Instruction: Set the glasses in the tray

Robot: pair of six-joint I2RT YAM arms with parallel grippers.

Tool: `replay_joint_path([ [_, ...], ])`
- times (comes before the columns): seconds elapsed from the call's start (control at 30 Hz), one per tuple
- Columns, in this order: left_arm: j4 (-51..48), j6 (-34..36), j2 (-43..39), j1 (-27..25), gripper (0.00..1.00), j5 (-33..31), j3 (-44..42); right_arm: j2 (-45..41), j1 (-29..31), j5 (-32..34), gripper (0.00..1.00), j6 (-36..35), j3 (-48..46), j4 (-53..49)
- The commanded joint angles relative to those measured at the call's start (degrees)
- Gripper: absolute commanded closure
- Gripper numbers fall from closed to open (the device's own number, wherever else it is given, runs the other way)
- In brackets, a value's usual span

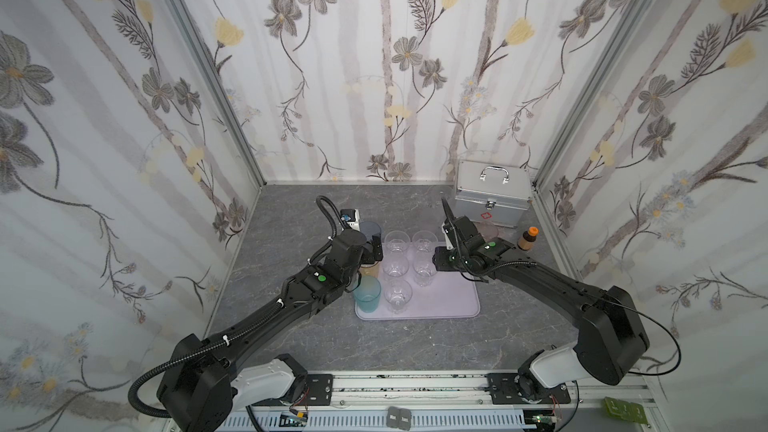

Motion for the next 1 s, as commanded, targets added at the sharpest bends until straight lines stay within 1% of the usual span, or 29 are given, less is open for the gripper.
replay_joint_path([
  [0.0, 1.78, 0.4, -0.11, 0.05, 0.09, -0.41, 0.45, 2.06, -0.08, -1.51, 0.54, 1.13, -0.52, 2.93],
  [0.13, 1.84, 0.66, -0.11, 0.13, 0.09, -0.6, 0.0, 3.37, -0.07, -0.66, 0.61, 0.71, -1.25, 3.37],
  [0.23, 1.78, 1.28, -0.2, 0.19, 0.09, -1.25, -0.09, 2.44, -0.54, -1.27, 0.62, 0.08, -0.36, 3.02],
  [0.27, 1.76, 1.51, -0.2, 0.27, 0.09, -1.49, -0.01, 1.96, -0.95, -1.68, 0.62, -0.05, 0.1, 2.98],
  [0.33, 1.83, 2.02, -0.2, 0.67, 0.08, -1.57, 0.16, 0.93, -2.58, -2.62, 0.58, -0.39, 1.39, 2.88],
  [0.47, 1.85, 2.56, -0.2, 2.1, 0.08, -0.99, 0.42, 1.4, -7.48, -5.0, 0.52, -0.05, 4.5, 3.6],
  [0.6, 1.79, 3.6, -0.93, 3.71, 0.08, -1.14, 0.02, 3.13, -11.1, -3.82, 0.49, 2.53, 7.76, 6.63],
  [0.67, 1.76, 4.0, -1.96, 5.74, 0.08, -0.73, -0.63, 4.29, -12.3, -3.29, 0.48, 3.84, 9.91, 8.29],
  [0.73, 1.76, 4.1, -3.26, 8.68, 0.07, 0.55, -1.44, 6.39, -12.65, -1.38, 0.47, 4.01, 13.66, 9.35],
  [0.8, 1.76, 3.8, -3.97, 11.84, 0.07, 1.93, -2.24, 10.05, -12.55, -0.56, 0.46, 2.74, 18.6, 9.65],
  [0.87, 1.76, 2.25, -3.47, 15.16, 0.07, 3.84, -2.79, 16.21, -12.55, 1.29, 0.46, 1.46, 25.66, 7.14],
  [0.97, 1.77, -2.08, -2.11, 19.56, 0.07, 9.27, -3.3, 25.25, -12.33, 5.32, 0.46, -0.46, 37.2, 2.15],
])
